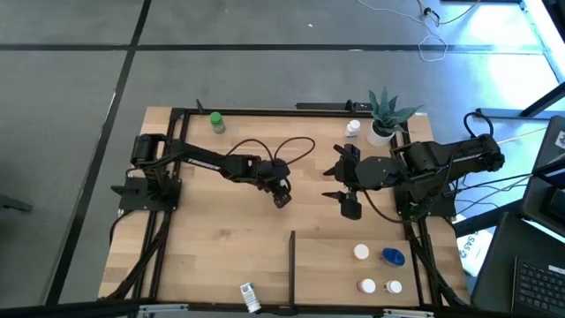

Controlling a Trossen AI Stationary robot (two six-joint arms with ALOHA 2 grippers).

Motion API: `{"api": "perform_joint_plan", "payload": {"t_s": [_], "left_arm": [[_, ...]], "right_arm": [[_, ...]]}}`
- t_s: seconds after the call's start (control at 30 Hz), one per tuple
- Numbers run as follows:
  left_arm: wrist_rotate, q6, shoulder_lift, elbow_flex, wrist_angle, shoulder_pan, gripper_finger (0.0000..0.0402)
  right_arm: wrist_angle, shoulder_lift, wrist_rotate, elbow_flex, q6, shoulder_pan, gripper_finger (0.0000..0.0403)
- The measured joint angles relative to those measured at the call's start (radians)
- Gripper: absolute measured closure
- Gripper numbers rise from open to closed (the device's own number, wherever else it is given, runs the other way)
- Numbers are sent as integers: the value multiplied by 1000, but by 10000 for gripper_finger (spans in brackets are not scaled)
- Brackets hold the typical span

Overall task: Pick and place medicine bottles onto shelf by color
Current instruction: Move the orange pill bottle from the bottom to the center, then put the bottom white pill bottle onto the shelf

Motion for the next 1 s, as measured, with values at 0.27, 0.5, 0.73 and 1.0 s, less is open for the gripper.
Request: {"api": "perform_joint_plan", "payload": {"t_s": [0.27, 0.5, 0.73, 1.0], "left_arm": [[17, 46, 0, 0, 0, -1, 195], [29, 60, 0, 0, 0, -4, 170], [28, 53, 0, 0, -1, -3, 136], [-38, 111, -45, 0, -6, -11, 131]], "right_arm": [[0, 0, 0, 0, 0, 0, 135], [0, 0, 0, 0, 0, 0, 135], [0, 0, 0, 0, 0, 0, 135], [0, 0, 0, 0, 0, 0, 135]]}}
